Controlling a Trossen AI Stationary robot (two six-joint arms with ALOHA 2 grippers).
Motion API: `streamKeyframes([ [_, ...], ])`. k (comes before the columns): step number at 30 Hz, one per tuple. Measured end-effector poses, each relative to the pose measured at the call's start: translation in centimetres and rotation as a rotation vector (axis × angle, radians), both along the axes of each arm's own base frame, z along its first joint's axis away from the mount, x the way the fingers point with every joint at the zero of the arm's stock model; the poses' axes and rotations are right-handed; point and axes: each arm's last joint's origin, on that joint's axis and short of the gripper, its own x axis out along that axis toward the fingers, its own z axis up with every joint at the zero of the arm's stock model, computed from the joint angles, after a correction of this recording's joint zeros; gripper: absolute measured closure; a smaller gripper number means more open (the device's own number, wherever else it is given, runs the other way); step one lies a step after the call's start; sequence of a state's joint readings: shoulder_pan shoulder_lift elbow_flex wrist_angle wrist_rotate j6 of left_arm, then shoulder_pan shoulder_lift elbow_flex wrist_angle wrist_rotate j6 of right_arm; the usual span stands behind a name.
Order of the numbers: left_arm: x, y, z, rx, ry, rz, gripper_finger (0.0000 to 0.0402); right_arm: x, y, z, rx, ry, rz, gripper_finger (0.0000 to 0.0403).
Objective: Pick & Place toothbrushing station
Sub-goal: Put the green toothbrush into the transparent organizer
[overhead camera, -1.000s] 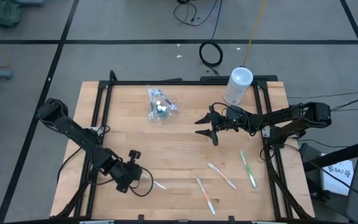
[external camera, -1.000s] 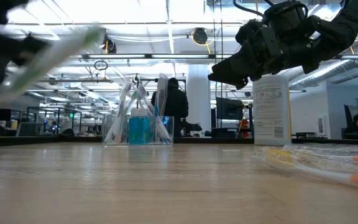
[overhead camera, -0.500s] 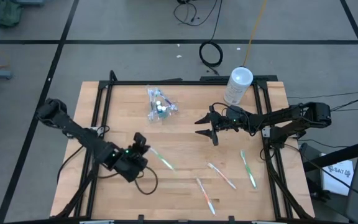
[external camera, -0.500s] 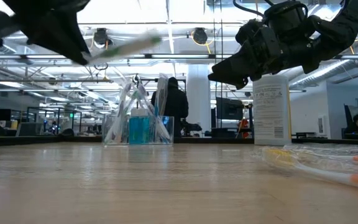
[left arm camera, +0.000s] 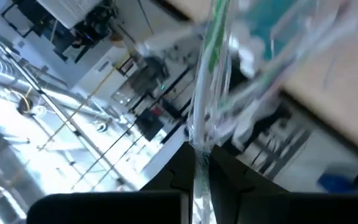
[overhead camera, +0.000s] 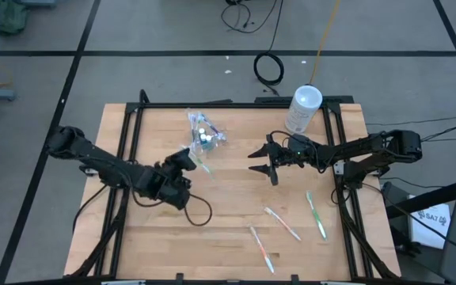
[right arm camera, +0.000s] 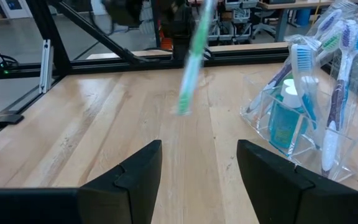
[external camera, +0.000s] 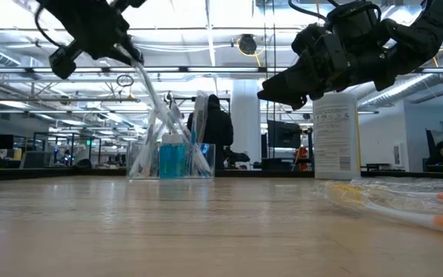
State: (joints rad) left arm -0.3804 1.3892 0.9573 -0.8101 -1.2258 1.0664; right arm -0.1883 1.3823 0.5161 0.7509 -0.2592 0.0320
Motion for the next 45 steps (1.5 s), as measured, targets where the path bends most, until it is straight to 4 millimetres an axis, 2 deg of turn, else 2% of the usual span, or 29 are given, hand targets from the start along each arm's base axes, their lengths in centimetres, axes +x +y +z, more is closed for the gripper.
streamKeyframes([
  [7, 0.3, 1.7, 0.2, 0.160, 0.140, 0.042, 0.0374, 0.0, 0.0, 0.0, -0.018, -0.001, 0.003, 0.0202],
  [17, 0.7, 4.3, 0.3, 0.216, 0.227, 0.131, 0.0374, 0.0, 0.0, 0.0, -0.018, -0.001, 0.003, 0.0202],
  [24, 0.3, 5.2, 1.0, 0.203, 0.220, 0.163, 0.0373, 0.0, 0.0, 0.0, -0.019, -0.001, 0.004, 0.0202],
  [33, -0.5, 7.1, 4.9, 0.134, 0.207, 0.219, 0.0373, 0.0, 0.0, 0.0, -0.021, -0.002, 0.004, 0.0202],
  [38, -0.8, 8.4, 4.6, 0.038, 0.317, 0.199, 0.0373, 0.0, 0.0, 0.0, -0.028, -0.002, 0.005, 0.0202],
  [45, -0.7, 9.9, 4.2, 0.012, 0.374, 0.236, 0.0373, 0.0, 0.0, 0.0, -0.028, -0.002, 0.008, 0.0202],
])
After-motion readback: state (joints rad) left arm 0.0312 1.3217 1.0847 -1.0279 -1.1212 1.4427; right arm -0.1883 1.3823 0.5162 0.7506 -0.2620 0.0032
